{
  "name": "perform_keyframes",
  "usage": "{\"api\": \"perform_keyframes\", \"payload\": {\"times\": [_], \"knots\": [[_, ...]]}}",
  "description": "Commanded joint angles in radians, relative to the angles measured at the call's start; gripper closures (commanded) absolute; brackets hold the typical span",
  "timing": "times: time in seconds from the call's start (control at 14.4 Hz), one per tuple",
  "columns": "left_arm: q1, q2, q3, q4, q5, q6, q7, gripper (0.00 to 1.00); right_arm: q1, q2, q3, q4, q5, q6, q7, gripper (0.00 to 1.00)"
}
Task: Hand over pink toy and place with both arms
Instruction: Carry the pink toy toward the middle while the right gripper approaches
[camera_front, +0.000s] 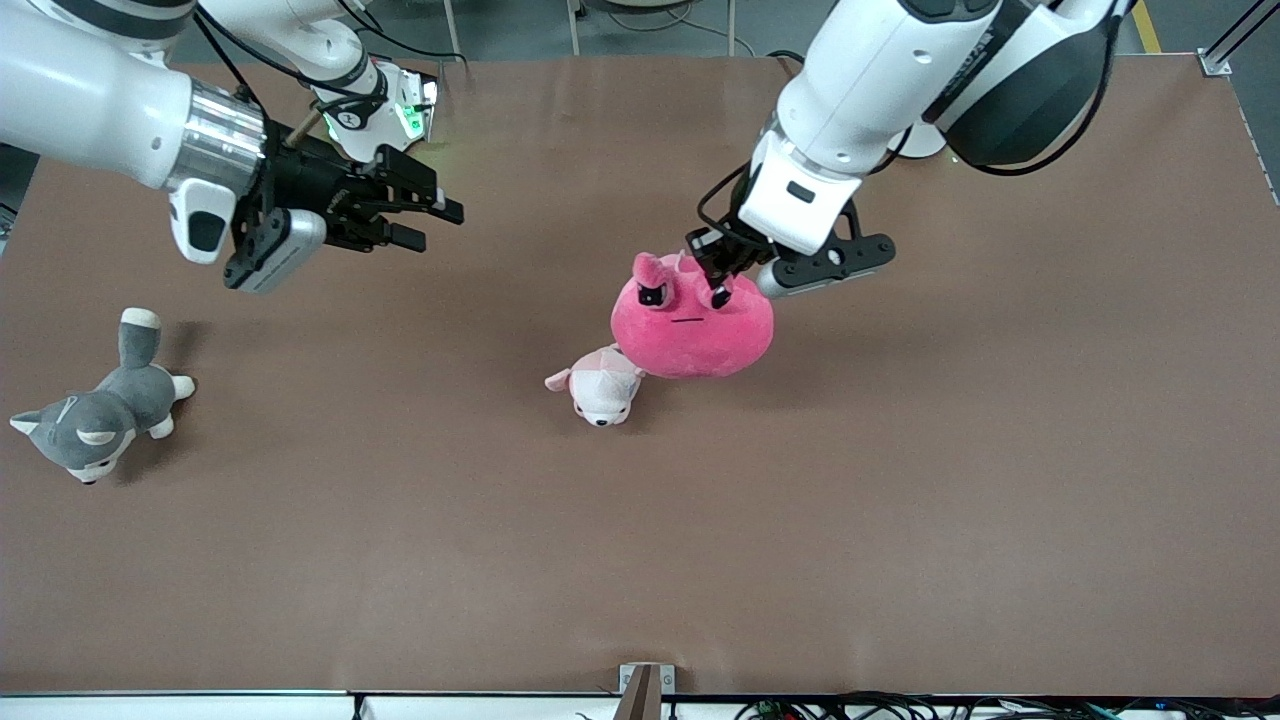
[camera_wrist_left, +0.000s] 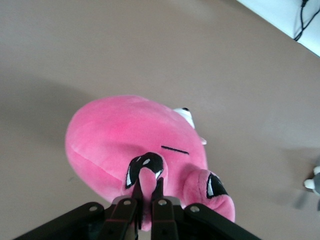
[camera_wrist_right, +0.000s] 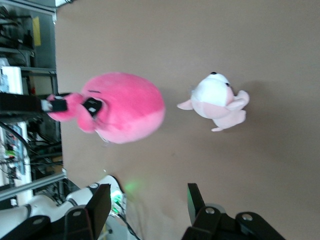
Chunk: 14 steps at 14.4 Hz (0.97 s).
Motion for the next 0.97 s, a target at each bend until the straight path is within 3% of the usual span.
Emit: {"api": "perform_keyframes", "payload": {"times": [0.0,0.55,0.9], "knots": [[-0.056,0.039,-0.002,0.035,-0.008,0.048,-0.083,1.0,0.034,-0.004,-0.011,0.006,0.037,0.029,0.077,0.31],[-0.152,0.088,-0.001,0.04,-0.008,0.193,-0.344,1.0,0.086,0.046,-0.013,0.006,0.02,0.086,0.134,0.32],[-0.162,0.097,-0.001,0.041,-0.008,0.206,-0.366,1.0,0.103,0.074,-0.013,0.005,-0.019,0.094,0.134,0.32]]}}
